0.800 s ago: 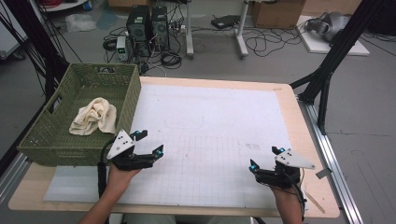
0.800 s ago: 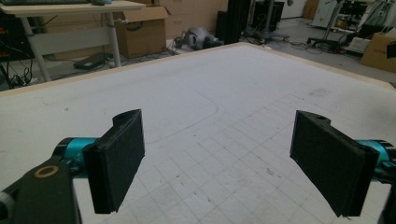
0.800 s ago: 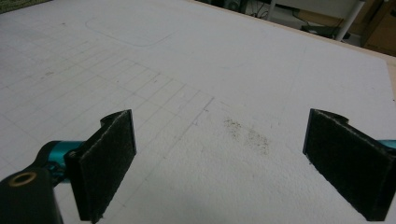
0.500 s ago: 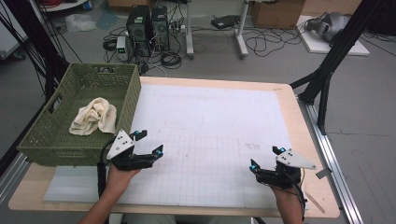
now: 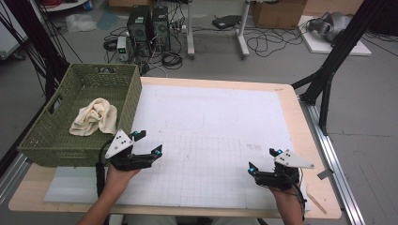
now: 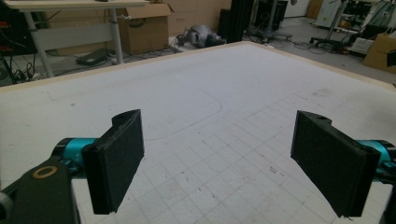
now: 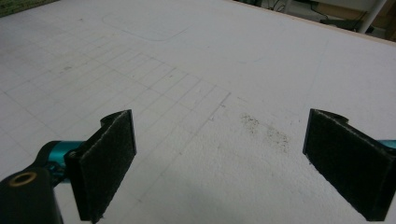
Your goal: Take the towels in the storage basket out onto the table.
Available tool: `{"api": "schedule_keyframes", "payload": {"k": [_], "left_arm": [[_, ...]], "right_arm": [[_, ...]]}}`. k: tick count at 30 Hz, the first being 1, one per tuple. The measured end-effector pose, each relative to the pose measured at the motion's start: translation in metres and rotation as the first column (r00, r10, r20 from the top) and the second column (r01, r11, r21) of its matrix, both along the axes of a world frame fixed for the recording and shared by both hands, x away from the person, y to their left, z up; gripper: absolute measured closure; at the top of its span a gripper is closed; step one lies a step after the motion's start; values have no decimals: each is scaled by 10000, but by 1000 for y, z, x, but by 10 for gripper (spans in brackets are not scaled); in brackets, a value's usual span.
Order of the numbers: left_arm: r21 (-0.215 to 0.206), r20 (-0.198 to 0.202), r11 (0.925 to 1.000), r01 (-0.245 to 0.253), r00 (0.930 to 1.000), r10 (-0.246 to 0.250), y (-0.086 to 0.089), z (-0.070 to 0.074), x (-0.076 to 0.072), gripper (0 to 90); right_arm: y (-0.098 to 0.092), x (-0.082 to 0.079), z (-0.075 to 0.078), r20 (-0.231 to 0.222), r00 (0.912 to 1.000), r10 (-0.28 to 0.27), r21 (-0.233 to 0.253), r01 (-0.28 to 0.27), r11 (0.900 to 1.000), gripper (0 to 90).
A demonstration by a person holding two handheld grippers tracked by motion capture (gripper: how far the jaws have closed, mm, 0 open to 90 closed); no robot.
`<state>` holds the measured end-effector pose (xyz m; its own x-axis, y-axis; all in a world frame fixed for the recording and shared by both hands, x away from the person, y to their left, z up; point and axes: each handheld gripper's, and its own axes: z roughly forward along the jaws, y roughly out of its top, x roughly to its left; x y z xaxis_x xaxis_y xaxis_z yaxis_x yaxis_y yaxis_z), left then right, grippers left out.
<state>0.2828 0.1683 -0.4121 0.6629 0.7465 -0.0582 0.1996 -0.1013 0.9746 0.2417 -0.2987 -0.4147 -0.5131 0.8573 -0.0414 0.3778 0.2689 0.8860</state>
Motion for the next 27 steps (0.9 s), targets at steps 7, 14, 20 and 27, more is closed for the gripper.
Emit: {"api": "schedule_keyframes", "payload": {"k": [7, 14, 20, 27], "left_arm": [[-64, 0, 10000, 75, 10000, -75, 4, 7, 1, 189], [-250, 82, 9990, 376, 9993, -374, 6, 30, -9, 194], [-185, 275, 9994, 276, 9993, -271, 15, 46, -9, 194], [-18, 387, 9997, 250, 9989, -249, 34, 66, -6, 196]], "right_arm": [[-1, -5, 3, 0, 9997, -237, 85, 237, 9997, 87], [-3, -4, 1, -22, 9999, -149, -2, 149, 9999, 87], [-1, -5, 2, 3, 10000, -49, -91, 49, 9999, 87], [1, -4, 2, 18, 10000, -45, -251, 45, 9997, 88]]}}
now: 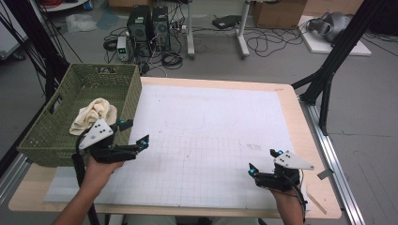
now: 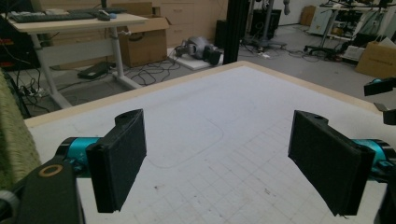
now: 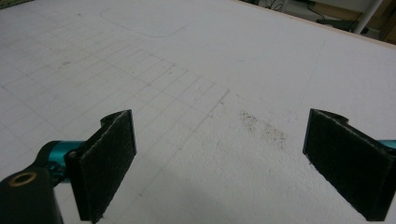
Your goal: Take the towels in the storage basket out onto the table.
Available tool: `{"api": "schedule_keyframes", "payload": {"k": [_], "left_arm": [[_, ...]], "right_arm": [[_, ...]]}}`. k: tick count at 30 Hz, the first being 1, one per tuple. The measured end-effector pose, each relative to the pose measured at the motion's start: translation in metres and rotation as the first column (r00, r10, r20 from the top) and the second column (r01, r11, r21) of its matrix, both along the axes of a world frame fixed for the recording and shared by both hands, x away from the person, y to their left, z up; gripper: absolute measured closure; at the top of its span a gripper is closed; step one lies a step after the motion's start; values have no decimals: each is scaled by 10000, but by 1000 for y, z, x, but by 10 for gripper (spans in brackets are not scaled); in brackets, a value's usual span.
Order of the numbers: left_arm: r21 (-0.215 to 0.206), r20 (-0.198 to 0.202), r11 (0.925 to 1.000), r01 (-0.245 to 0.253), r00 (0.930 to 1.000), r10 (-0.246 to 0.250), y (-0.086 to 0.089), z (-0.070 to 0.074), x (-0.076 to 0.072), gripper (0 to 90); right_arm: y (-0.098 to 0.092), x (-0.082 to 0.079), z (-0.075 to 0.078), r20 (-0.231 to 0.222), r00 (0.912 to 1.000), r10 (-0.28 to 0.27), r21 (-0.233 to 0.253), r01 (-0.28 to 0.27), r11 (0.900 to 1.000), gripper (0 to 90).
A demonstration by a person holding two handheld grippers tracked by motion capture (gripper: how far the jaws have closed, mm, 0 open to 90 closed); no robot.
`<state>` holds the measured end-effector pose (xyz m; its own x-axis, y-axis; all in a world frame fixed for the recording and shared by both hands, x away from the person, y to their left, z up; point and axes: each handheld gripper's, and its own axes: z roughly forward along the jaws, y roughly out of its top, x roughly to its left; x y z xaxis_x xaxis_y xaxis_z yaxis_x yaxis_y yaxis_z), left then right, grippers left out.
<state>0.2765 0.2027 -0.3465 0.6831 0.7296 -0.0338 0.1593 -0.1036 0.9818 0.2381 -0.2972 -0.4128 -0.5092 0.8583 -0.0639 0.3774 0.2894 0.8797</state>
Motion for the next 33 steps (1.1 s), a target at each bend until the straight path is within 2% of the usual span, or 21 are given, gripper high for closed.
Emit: {"api": "schedule_keyframes", "payload": {"k": [3, 4, 5, 7, 8, 13, 17, 18, 20, 22, 25, 26, 27, 30, 33], "left_arm": [[102, 128, 9999, -61, 9999, 59, 11, 12, 2, 196], [134, 179, 9999, -65, 9998, 63, 19, 21, 6, 196], [134, 179, 9999, -65, 9998, 63, 19, 21, 6, 197], [142, 254, 9998, -125, 9996, 122, 27, 30, 9, 197], [266, 383, 9994, -215, 9991, 205, 34, 38, 12, 198], [209, 464, 9984, -524, 9976, 513, 50, 53, 23, 198], [148, 394, 9973, -715, 9967, 709, 59, 57, 30, 198], [22, 274, 9958, -917, 9954, 916, 67, 57, 36, 199], [20, 198, 9949, -1008, 9947, 1008, 70, 57, 39, 199], [124, -13, 9920, -1253, 9921, 1253, 80, 56, 47, 204], [226, -190, 9910, -1319, 9910, 1323, 88, 54, 53, 212], [278, -317, 9897, -1403, 9895, 1411, 92, 52, 57, 216], [468, -642, 9854, -1639, 9839, 1667, 102, 47, 66, 221], [726, -1211, 9788, -1913, 9725, 1991, 115, 40, 80, 238], [974, -1790, 9688, -2279, 9536, 2423, 126, 30, 96, 240]], "right_arm": [[-1, 0, 0, 12, 10000, -9, 9, 9, 10000, 87], [-1, 0, 0, -1, 10000, -44, 39, 44, 10000, 87], [-1, 0, 0, -6, 10000, -39, 49, 39, 10000, 87], [-1, 0, 0, -15, 10000, -30, 24, 30, 10000, 87], [0, 0, 0, -12, 10000, -28, 23, 28, 10000, 87], [0, 1, 0, -38, 10000, -42, 41, 42, 10000, 87], [1, 1, -1, -43, 10000, -52, 5, 52, 10000, 87], [1, 1, -1, -29, 10000, -43, -5, 43, 10000, 87], [0, 0, -1, -54, 10000, -72, -8, 72, 10000, 87], [-1, 0, -1, -2, 10000, -78, -22, 78, 10000, 88], [-1, 0, -1, -102, 9999, -106, -22, 106, 9999, 87], [-1, 1, -2, -90, 9999, -87, -62, 86, 9999, 87], [0, 1, -2, -107, 9999, -91, -54, 90, 9999, 87], [0, 1, -2, -106, 9999, -69, -86, 68, 9999, 88], [0, 2, -3, -74, 10000, -64, -149, 63, 9999, 88]]}}
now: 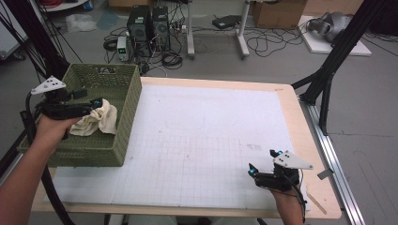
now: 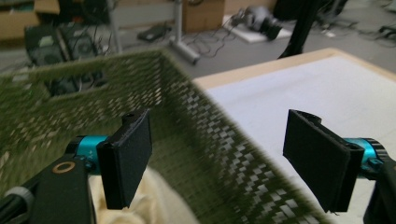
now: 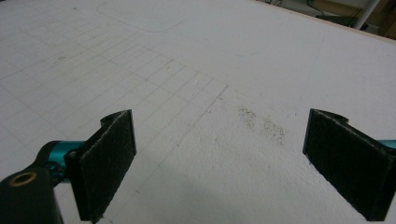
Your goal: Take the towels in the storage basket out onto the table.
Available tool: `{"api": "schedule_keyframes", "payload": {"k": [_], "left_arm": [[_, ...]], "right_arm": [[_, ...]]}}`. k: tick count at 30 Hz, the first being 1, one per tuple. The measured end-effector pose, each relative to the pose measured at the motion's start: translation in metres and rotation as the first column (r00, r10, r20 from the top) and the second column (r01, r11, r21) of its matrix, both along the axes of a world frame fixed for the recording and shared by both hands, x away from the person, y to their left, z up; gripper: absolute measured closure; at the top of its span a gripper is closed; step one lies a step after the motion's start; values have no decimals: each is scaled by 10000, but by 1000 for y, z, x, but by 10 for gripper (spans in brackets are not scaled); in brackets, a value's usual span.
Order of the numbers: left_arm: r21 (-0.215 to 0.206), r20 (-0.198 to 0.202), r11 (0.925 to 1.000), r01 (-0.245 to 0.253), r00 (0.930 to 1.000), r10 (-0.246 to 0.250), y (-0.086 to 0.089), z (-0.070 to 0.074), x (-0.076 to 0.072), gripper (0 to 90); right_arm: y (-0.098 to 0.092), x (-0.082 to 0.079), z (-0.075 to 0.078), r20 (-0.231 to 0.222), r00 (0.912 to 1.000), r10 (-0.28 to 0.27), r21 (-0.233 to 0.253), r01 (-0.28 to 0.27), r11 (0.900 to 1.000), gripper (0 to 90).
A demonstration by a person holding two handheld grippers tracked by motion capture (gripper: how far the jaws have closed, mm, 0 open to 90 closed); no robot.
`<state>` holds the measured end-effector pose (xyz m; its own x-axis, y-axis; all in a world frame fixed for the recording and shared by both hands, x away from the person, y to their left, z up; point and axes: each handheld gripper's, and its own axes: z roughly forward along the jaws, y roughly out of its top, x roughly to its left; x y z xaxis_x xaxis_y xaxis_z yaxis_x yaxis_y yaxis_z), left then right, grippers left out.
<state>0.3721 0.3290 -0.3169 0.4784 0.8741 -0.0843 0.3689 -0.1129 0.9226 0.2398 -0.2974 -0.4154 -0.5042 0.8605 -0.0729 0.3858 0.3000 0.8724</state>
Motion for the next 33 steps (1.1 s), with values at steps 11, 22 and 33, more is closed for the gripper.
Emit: {"api": "schedule_keyframes", "payload": {"k": [11, 22, 33], "left_arm": [[971, -1817, 9884, -1172, 9743, 1333, 15, -34, 39, 251], [2656, -3130, 9517, -1540, 9199, 2362, 18, -66, 59, 252], [3927, -4566, 9163, -783, 8483, 2682, 16, -94, 67, 256]], "right_arm": [[-1, 0, -2, -122, 9999, -79, -74, 78, 9999, 87], [-3, -1, -4, -195, 9997, -165, -143, 162, 9998, 87], [1, 0, -6, -298, 9995, -74, -258, 66, 9996, 88]]}}
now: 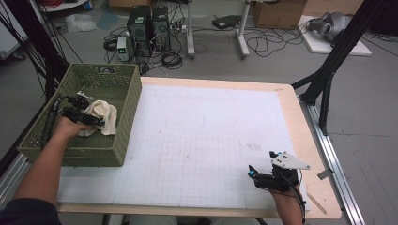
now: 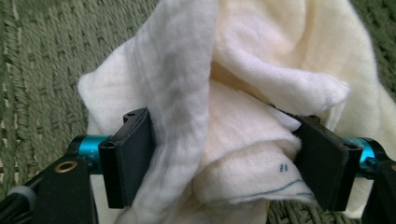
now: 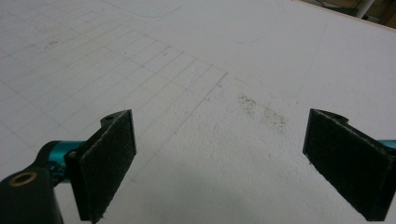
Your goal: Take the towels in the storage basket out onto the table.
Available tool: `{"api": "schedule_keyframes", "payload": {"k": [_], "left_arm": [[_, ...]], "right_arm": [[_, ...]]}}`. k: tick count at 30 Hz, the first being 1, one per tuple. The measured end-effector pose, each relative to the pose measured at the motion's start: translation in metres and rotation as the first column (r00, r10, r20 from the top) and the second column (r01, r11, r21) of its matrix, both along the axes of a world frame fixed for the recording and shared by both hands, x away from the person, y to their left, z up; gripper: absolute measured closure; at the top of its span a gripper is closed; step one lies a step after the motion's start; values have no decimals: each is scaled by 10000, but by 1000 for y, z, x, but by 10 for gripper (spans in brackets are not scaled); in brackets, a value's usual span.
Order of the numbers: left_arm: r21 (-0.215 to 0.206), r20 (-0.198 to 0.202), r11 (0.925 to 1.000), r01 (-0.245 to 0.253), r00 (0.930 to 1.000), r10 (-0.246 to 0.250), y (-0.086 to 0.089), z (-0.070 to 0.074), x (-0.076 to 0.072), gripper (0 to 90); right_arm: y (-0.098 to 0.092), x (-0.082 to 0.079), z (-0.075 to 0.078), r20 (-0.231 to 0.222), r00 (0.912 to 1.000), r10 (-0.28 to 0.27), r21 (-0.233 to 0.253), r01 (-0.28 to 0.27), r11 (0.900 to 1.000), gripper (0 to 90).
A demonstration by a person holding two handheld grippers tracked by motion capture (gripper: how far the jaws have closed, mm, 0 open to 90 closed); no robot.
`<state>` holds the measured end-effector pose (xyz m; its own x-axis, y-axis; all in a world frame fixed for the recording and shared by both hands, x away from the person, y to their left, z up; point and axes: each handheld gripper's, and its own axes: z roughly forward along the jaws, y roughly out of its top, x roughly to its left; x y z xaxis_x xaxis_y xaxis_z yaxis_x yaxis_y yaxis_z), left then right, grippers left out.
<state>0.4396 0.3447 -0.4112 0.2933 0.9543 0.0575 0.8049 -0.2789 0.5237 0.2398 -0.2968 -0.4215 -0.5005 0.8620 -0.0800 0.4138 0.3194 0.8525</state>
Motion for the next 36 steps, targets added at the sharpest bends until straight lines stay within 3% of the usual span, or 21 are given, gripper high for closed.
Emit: {"api": "schedule_keyframes", "payload": {"k": [7, 10, 13, 14, 15, 16, 17, 21, 25, 26, 27, 29, 33, 34, 36], "left_arm": [[25, -233, 9995, 325, 9992, -324, 0, -4, 2, 324], [203, -227, 9978, 627, 9978, -622, -1, -1, 1, 509], [224, -241, 9979, 600, 9979, -595, -1, 2, 0, 670], [51, 19, 9986, 530, 9986, -530, 1, 7, -2, 695], [51, 19, 9986, 530, 9986, -530, 1, 7, -2, 707], [-134, 315, 9986, 504, 9983, -500, 2, 11, -4, 713], [-497, 877, 9981, 354, 9957, -309, 4, 18, -8, 716], [-1188, 1469, 9929, 99, 9891, 77, 13, 28, -17, 719], [-1831, 2177, 9831, 22, 9753, 384, 21, 40, -29, 719], [-1831, 2177, 9831, 22, 9753, 384, 21, 40, -29, 720], [-2010, 2538, 9795, 111, 9664, 411, 23, 46, -35, 719], [-2236, 2895, 9744, 229, 9562, 439, 25, 53, -42, 719], [-2554, 3432, 9657, 471, 9382, 451, 27, 68, -53, 720], [-2554, 3432, 9657, 471, 9382, 451, 27, 68, -53, 720], [-2709, 3727, 9608, 595, 9267, 477, 28, 75, -59, 720]], "right_arm": [[-1, 0, 0, -18, 10000, -68, -9, 68, 10000, 88], [-1, 0, 0, -30, 10000, -48, -39, 48, 10000, 88], [-1, 0, 1, -12, 10000, -41, -9, 41, 10000, 88], [-1, -1, 1, 22, 10000, -58, 4, 58, 10000, 88], [-1, -1, 1, 29, 10000, -66, 24, 66, 10000, 88], [-2, -2, 1, -5, 10000, -81, 47, 81, 10000, 88], [-2, -2, 2, 41, 10000, -77, 40, 77, 10000, 88], [-3, -3, 3, 89, 9999, -99, 85, 99, 9999, 88], [-2, -4, 4, 122, 9998, -126, 124, 125, 9998, 88], [-2, -4, 4, 147, 9998, -125, 170, 122, 9998, 87], [-2, -4, 5, 150, 9998, -128, 175, 125, 9998, 88], [-1, -5, 5, 183, 9998, -102, 135, 99, 9999, 88], [0, -5, 6, 154, 9999, -51, 159, 48, 9999, 88], [0, -5, 6, 154, 9999, -51, 159, 48, 9999, 88], [1, -5, 7, 237, 9997, -23, 161, 19, 9999, 88]]}}
